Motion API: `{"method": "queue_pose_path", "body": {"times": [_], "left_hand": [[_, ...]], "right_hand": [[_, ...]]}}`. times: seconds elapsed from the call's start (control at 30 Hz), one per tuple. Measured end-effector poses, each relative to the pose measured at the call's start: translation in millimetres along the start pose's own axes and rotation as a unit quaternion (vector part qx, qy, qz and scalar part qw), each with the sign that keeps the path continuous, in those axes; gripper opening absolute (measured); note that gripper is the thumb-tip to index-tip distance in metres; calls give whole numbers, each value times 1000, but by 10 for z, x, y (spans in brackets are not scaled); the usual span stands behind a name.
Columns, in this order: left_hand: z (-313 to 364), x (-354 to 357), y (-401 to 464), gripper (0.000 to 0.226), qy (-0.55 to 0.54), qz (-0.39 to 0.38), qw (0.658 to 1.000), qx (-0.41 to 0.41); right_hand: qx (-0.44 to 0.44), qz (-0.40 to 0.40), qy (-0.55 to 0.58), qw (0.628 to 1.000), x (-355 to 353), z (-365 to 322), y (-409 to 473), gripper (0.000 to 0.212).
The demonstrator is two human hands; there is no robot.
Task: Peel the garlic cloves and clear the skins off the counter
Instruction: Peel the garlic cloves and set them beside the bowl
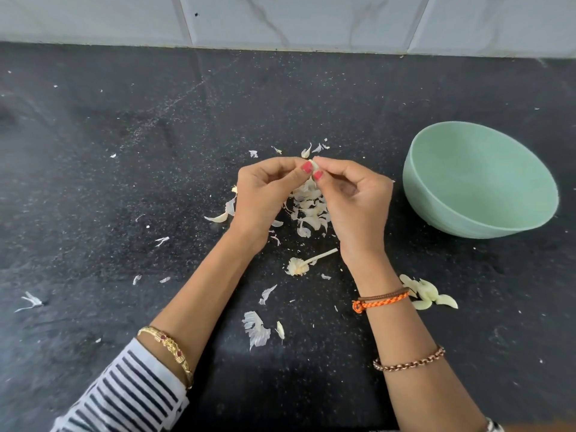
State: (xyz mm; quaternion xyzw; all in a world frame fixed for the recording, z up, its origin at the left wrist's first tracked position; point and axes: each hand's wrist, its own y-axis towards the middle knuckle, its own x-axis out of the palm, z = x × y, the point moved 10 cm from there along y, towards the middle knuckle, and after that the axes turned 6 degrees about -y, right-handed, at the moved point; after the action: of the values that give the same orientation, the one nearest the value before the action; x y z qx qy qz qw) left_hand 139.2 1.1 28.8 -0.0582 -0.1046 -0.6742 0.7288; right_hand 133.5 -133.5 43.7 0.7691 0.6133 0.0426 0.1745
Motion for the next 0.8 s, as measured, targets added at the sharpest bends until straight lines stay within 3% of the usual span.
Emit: {"method": "queue_pose_path", "body": {"times": [0.27,0.4,0.53,0.8], "left_hand": [[-120,-128,37,17,2,32,999,-44],[-196,-134,47,36,-35,34,996,-75],[-259,-103,54,32,-86,23,990,-107],[-293,-87,64,43,-109,36,987,-115]], "right_hand": [[-84,12,-82,993,-12,-67,2,23],[-145,22,-148,978,6,-167,-40,18],[-194,43,-193,961,-4,-271,-71,21],[-214,46,-204,954,34,-297,-104,17]]}}
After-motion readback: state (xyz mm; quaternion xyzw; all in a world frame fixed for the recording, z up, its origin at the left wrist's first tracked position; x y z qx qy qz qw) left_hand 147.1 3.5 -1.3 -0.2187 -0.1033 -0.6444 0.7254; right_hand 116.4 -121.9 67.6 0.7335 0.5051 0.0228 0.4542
